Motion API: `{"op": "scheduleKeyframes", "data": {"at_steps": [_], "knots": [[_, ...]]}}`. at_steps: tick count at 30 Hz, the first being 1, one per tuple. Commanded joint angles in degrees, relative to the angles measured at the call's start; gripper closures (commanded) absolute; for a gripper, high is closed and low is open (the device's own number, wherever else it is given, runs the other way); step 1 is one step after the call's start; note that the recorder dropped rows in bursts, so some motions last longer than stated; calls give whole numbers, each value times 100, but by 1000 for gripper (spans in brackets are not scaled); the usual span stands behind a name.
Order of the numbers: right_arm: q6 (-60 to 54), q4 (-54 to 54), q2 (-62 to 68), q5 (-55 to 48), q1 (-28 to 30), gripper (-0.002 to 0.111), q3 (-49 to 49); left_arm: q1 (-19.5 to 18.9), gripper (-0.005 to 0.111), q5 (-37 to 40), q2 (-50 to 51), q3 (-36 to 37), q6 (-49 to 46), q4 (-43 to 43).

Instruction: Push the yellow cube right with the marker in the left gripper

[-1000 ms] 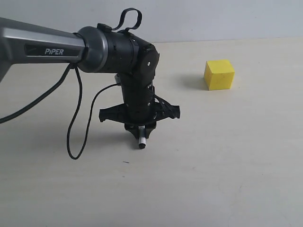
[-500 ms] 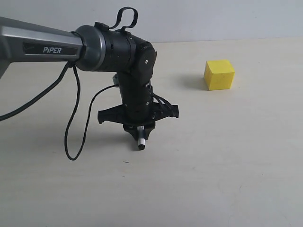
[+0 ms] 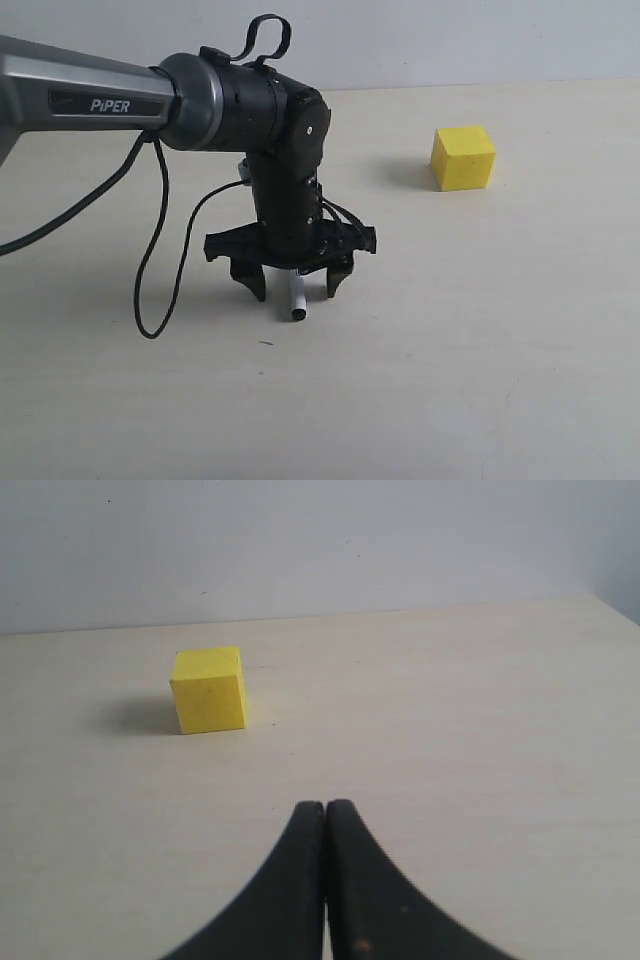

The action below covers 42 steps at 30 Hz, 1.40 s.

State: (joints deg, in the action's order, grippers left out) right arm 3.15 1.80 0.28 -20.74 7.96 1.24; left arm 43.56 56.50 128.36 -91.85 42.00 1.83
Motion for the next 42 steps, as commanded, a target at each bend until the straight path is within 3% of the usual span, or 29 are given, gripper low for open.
{"op": "scheduleKeyframes", "data": {"at_steps": [1, 5, 11, 12, 14, 15, 18, 21, 24, 28, 33, 42], "knots": [[-10, 5, -28, 24, 45, 108, -22, -20, 16, 28, -186, -5, -321, -38], [-10, 5, -28, 24, 45, 108, -22, -20, 16, 28, -695, -5, -691, 32], [-10, 5, -28, 24, 45, 108, -22, 208, 21, -52, -1985, 98, -2348, 461], [-10, 5, -28, 24, 45, 108, -22, 292, 33, -225, -2300, 301, -2557, 536], [-10, 5, -28, 24, 45, 108, -22, 410, 73, -534, -2839, 719, -2687, 578], [-10, 5, -28, 24, 45, 108, -22, 453, 105, -559, -3127, 1043, -2762, 617], [-10, 5, -28, 24, 45, 108, -22, 467, 105, -970, -3903, 2035, -3371, 969], [-10, 5, -28, 24, 45, 108, -22, 467, 107, -2291, -4889, 3276, -3455, 1020], [-10, 5, -28, 24, 45, 108, -22, 467, 107, -2675, -5577, 4122, -3624, 988], [-10, 5, -28, 24, 45, 108, -22, 467, 107, -1893, -6209, 4650, -3624, 904], [-10, 5, -28, 24, 45, 108, -22, 467, 107, -822, -6578, 4978, -3215, 1562], [-10, 5, -28, 24, 45, 108, -22, 467, 107, -581, -6580, 5027, -3252, 1505]]}}
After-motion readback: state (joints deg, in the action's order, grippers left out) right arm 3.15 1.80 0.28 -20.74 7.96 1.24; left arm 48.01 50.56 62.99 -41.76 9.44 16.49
